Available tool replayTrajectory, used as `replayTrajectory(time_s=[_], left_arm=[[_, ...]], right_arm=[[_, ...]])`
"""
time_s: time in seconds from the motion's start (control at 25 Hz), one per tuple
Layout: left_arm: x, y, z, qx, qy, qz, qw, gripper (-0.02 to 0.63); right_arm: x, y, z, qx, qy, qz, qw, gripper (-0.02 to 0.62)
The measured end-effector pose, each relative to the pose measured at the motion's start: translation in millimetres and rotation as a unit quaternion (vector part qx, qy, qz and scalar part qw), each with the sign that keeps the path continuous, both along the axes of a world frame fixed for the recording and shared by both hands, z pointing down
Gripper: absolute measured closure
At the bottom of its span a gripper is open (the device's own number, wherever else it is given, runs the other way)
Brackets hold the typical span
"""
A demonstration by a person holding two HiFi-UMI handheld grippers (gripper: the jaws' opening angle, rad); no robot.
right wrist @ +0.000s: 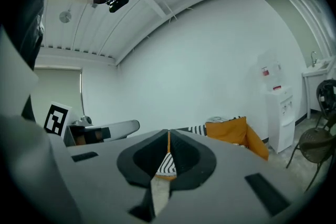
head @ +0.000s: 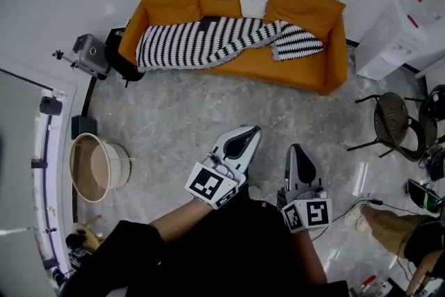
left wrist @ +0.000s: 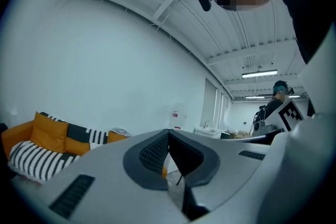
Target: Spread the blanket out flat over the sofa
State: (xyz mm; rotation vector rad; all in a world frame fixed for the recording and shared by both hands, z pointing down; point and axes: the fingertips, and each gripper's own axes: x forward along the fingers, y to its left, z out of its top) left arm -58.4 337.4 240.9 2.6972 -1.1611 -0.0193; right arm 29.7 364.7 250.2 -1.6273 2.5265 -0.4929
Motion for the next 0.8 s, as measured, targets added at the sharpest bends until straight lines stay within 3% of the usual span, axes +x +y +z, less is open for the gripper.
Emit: replayTrajectory(time_s=[0.24,0.48,0.64,0.8], left_arm=[[-8.9,-111.7,27.2,-0.030,-0.006,0.008,0.9995,0.600],[-46.3,-224.4,57.0,-0.062,-0.033,0.006,0.9975,0.600],[-64.5,-287.4,75.9,-0.074,-0.051,-0.002,0.9960,0.600],[-71.8,-327.6,101.5,-0.086,-0.046,-0.011,0.9952,0.600]], right_arm=[[-7.2,-113.3,23.3,-0.033,0.026,0.003,0.999,0.555],[-39.8,-235.6,49.1,-0.060,0.074,-0.036,0.995,0.555],[-39.9,-297.7,62.9,-0.058,0.088,-0.011,0.994,0.555],[-27.7,-342.6,103.2,-0.075,0.095,0.016,0.993,0.555]])
